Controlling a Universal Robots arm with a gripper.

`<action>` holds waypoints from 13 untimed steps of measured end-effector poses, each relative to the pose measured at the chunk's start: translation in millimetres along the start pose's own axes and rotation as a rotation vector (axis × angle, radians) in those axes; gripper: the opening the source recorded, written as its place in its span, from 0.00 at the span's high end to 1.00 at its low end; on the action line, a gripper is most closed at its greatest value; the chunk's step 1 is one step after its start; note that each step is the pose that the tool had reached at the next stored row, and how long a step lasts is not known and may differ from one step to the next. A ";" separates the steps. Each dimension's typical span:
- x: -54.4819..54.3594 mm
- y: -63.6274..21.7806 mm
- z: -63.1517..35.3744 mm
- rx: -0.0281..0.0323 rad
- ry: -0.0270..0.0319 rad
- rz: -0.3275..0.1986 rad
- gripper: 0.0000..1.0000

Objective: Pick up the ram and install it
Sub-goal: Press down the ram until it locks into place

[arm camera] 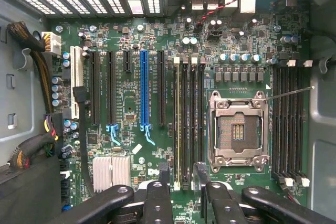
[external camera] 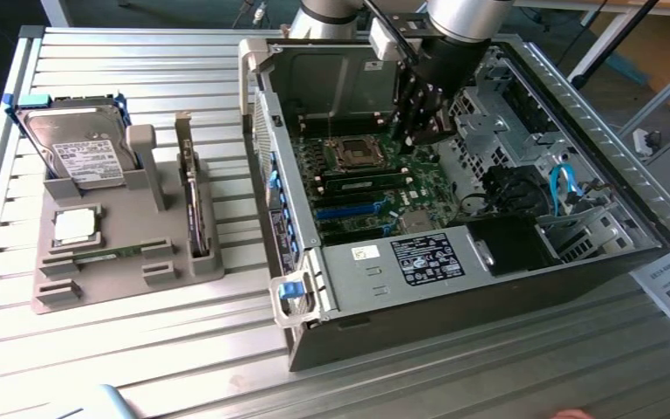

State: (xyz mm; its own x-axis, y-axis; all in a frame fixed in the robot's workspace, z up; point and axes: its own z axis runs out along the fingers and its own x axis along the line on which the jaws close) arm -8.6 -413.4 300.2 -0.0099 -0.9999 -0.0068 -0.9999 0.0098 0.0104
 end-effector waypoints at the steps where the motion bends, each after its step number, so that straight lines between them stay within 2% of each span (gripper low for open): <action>1: 0.0 0.0 0.0 0.0000 0.0000 0.000 0.68; 6: 0.0 0.0 0.0 0.0000 0.0000 0.000 0.70; 9: 0.0 0.0 0.0 0.0000 0.0001 0.000 0.89; 13: 0.0 0.0 0.0 0.0000 0.0000 0.000 0.90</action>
State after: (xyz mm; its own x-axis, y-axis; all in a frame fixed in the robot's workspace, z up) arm -8.6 -413.4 300.2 -0.0099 -0.9999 -0.0068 -0.9999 0.0098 0.0104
